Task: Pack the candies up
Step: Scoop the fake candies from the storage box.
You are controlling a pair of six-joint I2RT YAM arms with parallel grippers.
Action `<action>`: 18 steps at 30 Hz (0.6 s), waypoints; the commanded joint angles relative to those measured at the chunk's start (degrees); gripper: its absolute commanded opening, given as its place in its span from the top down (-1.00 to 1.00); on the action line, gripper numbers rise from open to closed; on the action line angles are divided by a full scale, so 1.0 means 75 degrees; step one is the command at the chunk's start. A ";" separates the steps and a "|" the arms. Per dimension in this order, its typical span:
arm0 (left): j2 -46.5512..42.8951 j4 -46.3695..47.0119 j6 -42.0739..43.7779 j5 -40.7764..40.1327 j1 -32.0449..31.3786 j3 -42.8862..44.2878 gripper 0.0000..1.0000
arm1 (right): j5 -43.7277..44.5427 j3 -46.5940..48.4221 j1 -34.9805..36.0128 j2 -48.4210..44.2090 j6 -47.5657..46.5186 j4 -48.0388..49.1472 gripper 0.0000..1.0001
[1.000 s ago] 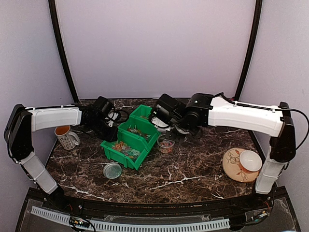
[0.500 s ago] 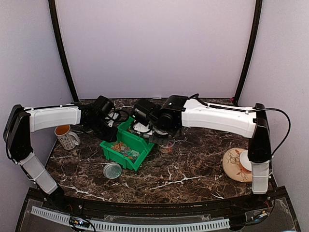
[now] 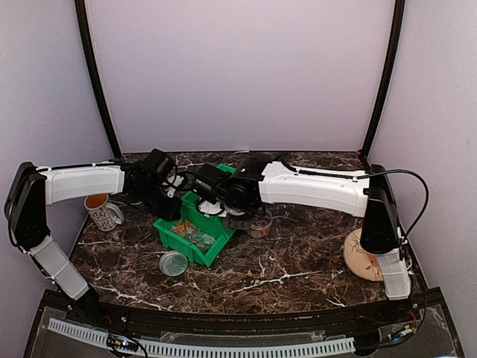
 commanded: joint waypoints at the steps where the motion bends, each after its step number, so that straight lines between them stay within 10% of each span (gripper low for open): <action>1: -0.0646 0.0582 0.0046 0.0405 -0.0049 0.0052 1.00 | -0.0127 0.0314 -0.0211 0.0512 -0.0389 -0.0036 1.00; 18: -0.0548 0.0587 0.0068 0.0422 -0.0048 0.0076 1.00 | -0.3200 -0.0495 -0.0394 0.0608 -0.1315 0.1923 1.00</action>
